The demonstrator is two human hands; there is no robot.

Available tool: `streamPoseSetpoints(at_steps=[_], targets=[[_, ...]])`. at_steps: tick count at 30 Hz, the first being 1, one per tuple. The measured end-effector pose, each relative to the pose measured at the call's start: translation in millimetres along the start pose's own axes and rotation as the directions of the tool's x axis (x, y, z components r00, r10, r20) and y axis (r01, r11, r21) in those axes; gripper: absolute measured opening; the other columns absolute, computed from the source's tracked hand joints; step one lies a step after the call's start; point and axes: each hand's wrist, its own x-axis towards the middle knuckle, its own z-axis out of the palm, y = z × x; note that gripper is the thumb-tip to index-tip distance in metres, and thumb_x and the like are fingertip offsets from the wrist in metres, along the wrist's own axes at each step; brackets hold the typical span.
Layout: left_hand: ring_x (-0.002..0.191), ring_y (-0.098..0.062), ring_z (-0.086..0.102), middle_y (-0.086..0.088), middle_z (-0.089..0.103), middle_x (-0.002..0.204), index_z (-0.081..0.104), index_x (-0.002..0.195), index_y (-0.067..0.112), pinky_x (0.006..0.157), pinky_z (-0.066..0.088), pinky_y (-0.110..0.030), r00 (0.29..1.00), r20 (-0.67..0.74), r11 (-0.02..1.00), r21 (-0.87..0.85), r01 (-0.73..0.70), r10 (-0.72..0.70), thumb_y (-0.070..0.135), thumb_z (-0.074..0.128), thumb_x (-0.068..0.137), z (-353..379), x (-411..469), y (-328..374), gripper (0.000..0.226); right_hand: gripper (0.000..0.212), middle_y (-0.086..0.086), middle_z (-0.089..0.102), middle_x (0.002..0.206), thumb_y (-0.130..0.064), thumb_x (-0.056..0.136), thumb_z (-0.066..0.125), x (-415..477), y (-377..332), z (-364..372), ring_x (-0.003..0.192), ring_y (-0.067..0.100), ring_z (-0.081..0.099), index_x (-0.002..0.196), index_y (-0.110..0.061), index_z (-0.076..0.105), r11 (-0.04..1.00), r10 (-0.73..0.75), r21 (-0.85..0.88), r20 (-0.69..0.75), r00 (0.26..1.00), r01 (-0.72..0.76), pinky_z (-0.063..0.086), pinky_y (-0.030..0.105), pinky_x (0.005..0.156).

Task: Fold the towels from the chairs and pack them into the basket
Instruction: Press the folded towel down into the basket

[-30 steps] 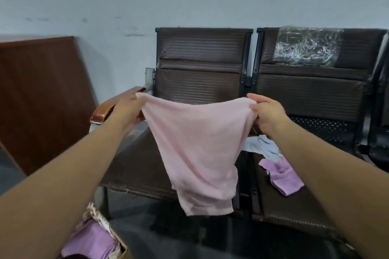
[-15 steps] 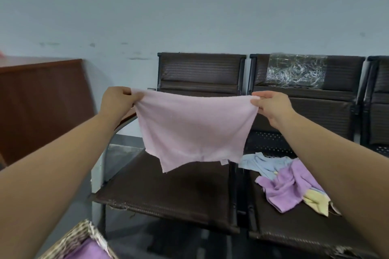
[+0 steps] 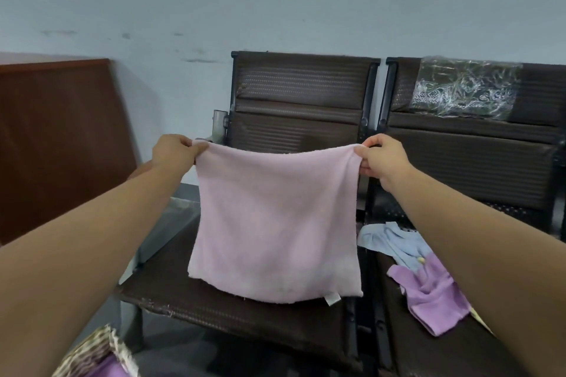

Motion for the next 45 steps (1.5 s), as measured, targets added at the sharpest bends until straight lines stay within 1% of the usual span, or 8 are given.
streamPoseSetpoints(at_steps=[4,7,12,23,30,39,41,45], targets=[[0.074,-0.023,0.061,-0.016,0.062,0.098,0.056,0.092,0.014,0.066,0.058,-0.034,0.997,0.050,0.945,-0.321,0.066,-0.052,0.017,0.079,0.085,18.9,34.9,13.1,0.024,0.018,0.008,0.073,0.102,-0.008,0.085,0.075,42.4,3.2,14.2,0.099,0.027,0.070,0.082,-0.025,0.072,0.998,-0.027,0.050,0.005,1.000,0.027,0.058,0.044,0.093],[0.086,-0.020,0.060,-0.004,0.060,0.093,0.071,0.097,0.016,0.087,0.058,-0.041,0.990,0.128,0.915,-0.404,0.003,0.053,0.012,0.078,0.083,20.6,62.5,25.6,0.016,0.016,0.004,0.075,0.098,-0.011,0.084,0.078,65.5,-9.4,15.1,0.097,0.024,0.071,0.082,-0.026,0.075,0.993,-0.064,0.094,-0.014,0.998,0.065,0.057,0.042,0.094],[0.075,-0.005,0.053,-0.002,0.061,0.095,0.071,0.114,0.013,0.065,0.039,-0.002,0.955,0.078,0.954,-0.124,-0.274,0.285,0.011,0.076,0.086,14.9,67.5,41.5,0.029,0.011,0.003,0.073,0.097,-0.010,0.088,0.075,70.6,-31.0,8.3,0.097,0.018,0.069,0.089,-0.020,0.073,0.978,-0.150,0.141,-0.047,0.988,0.155,0.057,0.033,0.093],[0.088,-0.018,0.065,-0.003,0.074,0.092,0.078,0.101,0.012,0.078,0.041,-0.026,0.930,0.304,0.937,0.212,-0.278,0.207,0.021,0.074,0.089,10.8,-41.1,-59.6,0.016,0.010,0.002,0.073,0.081,-0.016,0.082,0.079,-26.5,78.0,-13.6,0.079,0.018,0.065,0.078,-0.024,0.075,0.933,-0.026,-0.354,0.092,0.995,0.057,0.054,0.033,0.078],[0.088,-0.016,0.062,0.001,0.071,0.092,0.068,0.083,0.027,0.076,0.044,-0.031,0.865,0.501,0.927,0.306,-0.217,0.037,0.023,0.065,0.095,8.7,-108.5,-127.1,0.012,0.025,0.006,0.063,0.073,-0.002,0.086,0.069,-78.3,149.7,-20.6,0.082,0.023,0.057,0.066,-0.015,0.067,0.948,0.188,-0.299,0.249,0.950,-0.109,0.046,0.033,0.075],[0.083,-0.012,0.070,-0.001,0.072,0.090,0.066,0.095,0.013,0.078,0.057,-0.029,0.520,0.843,0.982,0.186,-0.042,-0.138,0.018,0.060,0.099,-19.9,-122.6,-122.3,0.009,0.017,0.012,0.063,0.074,0.007,0.090,0.059,-102.4,141.4,-39.4,0.063,0.021,0.060,0.080,-0.006,0.063,0.843,0.533,-0.403,0.544,0.648,-0.356,0.054,0.027,0.053],[0.088,-0.015,0.072,-0.001,0.074,0.094,0.067,0.097,0.014,0.082,0.059,-0.031,0.540,0.832,0.976,0.201,-0.079,-0.128,0.021,0.060,0.099,-12.9,-122.6,-122.2,0.010,0.015,0.011,0.066,0.077,0.004,0.090,0.062,-98.3,145.2,-40.8,0.067,0.021,0.063,0.080,-0.006,0.064,0.838,0.538,-0.412,0.518,0.665,-0.358,0.056,0.029,0.057],[0.091,-0.015,0.067,0.007,0.070,0.090,0.068,0.091,0.026,0.078,0.053,-0.030,0.777,0.629,0.928,0.310,-0.207,-0.037,0.030,0.065,0.095,17.8,-113.3,-126.8,0.007,0.011,0.003,0.065,0.067,-0.003,0.085,0.075,-83.5,156.8,-35.8,0.061,0.013,0.056,0.077,-0.007,0.069,0.874,0.381,-0.446,0.385,0.841,-0.192,0.047,0.018,0.051]])
